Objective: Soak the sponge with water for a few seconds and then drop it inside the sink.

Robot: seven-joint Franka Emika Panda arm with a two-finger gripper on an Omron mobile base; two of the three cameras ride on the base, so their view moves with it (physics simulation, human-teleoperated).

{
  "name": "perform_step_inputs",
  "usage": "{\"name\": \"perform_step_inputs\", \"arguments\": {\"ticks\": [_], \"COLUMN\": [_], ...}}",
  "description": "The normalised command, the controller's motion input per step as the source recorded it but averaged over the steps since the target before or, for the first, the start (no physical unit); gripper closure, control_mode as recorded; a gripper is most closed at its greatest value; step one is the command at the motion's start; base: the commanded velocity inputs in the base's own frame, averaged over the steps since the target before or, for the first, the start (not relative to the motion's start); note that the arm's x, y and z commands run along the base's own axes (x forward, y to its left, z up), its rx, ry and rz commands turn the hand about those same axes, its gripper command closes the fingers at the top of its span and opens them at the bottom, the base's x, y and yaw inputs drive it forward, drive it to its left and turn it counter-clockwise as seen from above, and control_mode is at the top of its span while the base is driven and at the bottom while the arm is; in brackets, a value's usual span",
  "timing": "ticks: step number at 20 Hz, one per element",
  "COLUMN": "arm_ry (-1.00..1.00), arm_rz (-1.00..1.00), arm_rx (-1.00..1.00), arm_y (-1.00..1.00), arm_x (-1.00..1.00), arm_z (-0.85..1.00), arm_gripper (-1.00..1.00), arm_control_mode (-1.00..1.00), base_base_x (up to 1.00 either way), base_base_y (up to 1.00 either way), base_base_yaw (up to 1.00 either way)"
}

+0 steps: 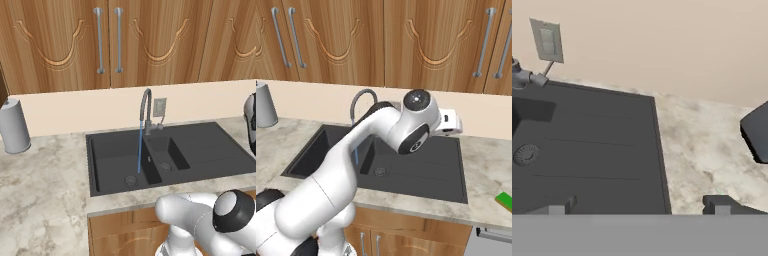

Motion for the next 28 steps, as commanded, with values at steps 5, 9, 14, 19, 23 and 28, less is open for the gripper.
{"name": "perform_step_inputs", "arguments": {"ticks": [5,9,14,19,23,28], "arm_ry": [0.38,0.29,0.06,0.00,0.03,0.18], "arm_rz": [0.02,0.01,0.04,0.06,0.07,0.02], "arm_rx": [-0.25,-0.18,0.03,0.13,0.10,0.00], "arm_y": [-0.01,-0.01,-0.20,-0.36,-0.36,-0.20], "arm_x": [0.01,0.03,0.01,-0.08,-0.13,-0.12], "arm_z": [0.00,0.00,-0.02,0.00,0.00,0.00], "arm_gripper": [-1.00,-1.00,-1.00,-1.00,-1.00,-1.00], "arm_control_mode": [-1.00,-1.00,-1.00,-1.00,-1.00,-1.00], "base_base_x": [0.00,0.00,0.00,0.00,0.00,0.00], "base_base_y": [0.00,0.00,0.00,0.00,0.00,0.00], "base_base_yaw": [0.00,0.00,0.00,0.00,0.00,0.00]}}
